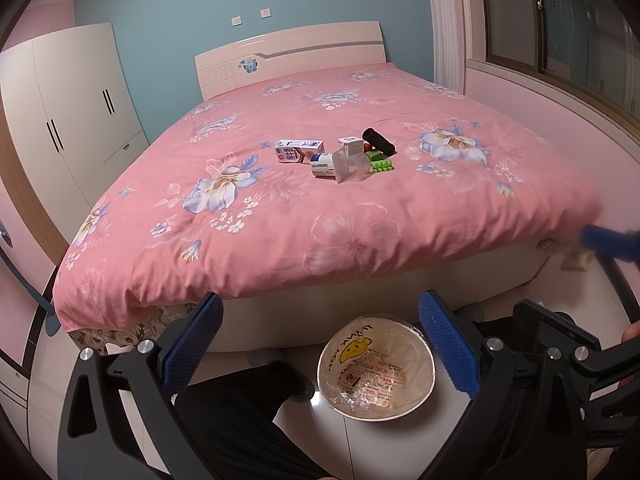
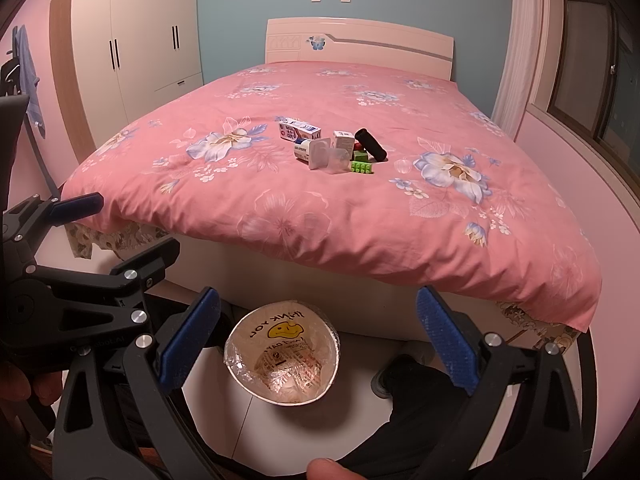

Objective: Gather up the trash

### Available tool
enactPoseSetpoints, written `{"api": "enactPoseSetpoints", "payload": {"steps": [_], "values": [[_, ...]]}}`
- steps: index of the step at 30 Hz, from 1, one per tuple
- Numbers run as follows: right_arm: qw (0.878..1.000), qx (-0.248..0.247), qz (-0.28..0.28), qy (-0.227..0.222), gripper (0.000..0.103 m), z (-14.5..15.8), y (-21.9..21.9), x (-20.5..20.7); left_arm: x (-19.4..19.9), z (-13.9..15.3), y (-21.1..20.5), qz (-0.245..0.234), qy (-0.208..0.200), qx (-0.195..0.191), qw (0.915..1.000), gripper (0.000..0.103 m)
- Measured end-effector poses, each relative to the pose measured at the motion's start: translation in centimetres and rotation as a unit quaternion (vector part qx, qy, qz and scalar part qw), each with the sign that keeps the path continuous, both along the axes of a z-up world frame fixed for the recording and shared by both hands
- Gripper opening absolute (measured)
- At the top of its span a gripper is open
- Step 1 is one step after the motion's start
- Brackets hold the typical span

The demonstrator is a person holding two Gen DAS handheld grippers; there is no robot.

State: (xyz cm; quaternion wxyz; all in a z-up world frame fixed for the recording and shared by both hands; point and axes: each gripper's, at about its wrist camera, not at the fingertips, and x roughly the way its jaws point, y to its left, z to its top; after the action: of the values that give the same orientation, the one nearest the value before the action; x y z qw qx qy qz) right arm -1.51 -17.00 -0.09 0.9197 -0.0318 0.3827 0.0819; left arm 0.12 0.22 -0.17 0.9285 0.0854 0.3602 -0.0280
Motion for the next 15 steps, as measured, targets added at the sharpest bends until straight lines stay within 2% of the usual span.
{"api": "enactPoseSetpoints", "payload": {"steps": [15], "values": [[1.000, -0.001, 0.002, -0.001, 0.096, -0.08, 0.02, -0.01, -0.03, 0.03, -0.06, -0.001, -0.001, 0.000, 1.0000, 0.100]]}}
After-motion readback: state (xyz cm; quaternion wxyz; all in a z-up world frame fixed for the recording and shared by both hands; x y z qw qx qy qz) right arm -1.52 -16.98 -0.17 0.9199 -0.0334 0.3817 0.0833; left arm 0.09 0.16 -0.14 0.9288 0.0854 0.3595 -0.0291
